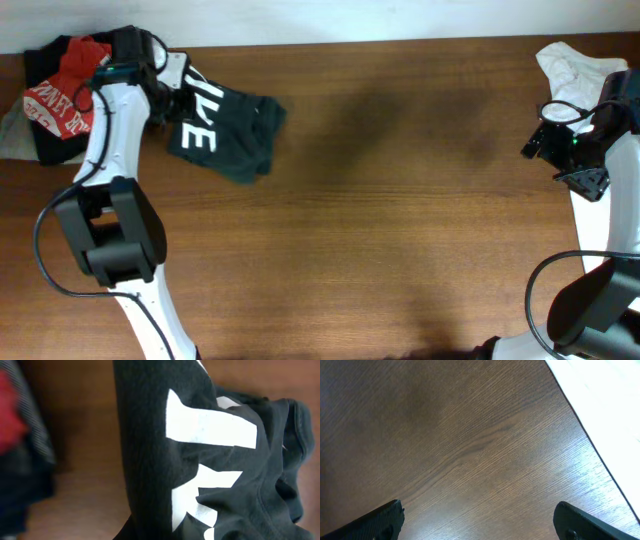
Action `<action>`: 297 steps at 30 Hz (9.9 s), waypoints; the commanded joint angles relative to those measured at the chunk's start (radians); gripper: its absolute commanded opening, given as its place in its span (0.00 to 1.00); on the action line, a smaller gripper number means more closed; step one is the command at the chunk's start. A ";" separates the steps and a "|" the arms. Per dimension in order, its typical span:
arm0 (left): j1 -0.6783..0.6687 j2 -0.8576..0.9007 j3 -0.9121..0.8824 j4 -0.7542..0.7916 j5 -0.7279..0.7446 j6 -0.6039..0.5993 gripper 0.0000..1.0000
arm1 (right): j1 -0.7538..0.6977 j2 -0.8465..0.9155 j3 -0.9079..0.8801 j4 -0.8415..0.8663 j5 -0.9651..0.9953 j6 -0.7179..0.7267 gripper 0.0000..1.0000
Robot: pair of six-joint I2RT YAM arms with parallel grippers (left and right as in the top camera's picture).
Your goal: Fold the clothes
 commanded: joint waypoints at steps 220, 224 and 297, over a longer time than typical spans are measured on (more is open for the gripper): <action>-0.094 -1.532 -1.015 0.007 0.127 -0.298 0.99 | 0.417 -1.706 -1.545 1.091 -0.014 -0.048 0.99; -0.111 -1.574 -1.047 0.041 0.051 -0.296 0.99 | 0.417 -1.706 -1.545 1.091 -0.014 -0.048 0.99; -0.111 -2.215 -1.972 0.824 -0.205 -0.064 0.99 | 0.417 -1.706 -1.545 1.091 -0.014 -0.048 0.99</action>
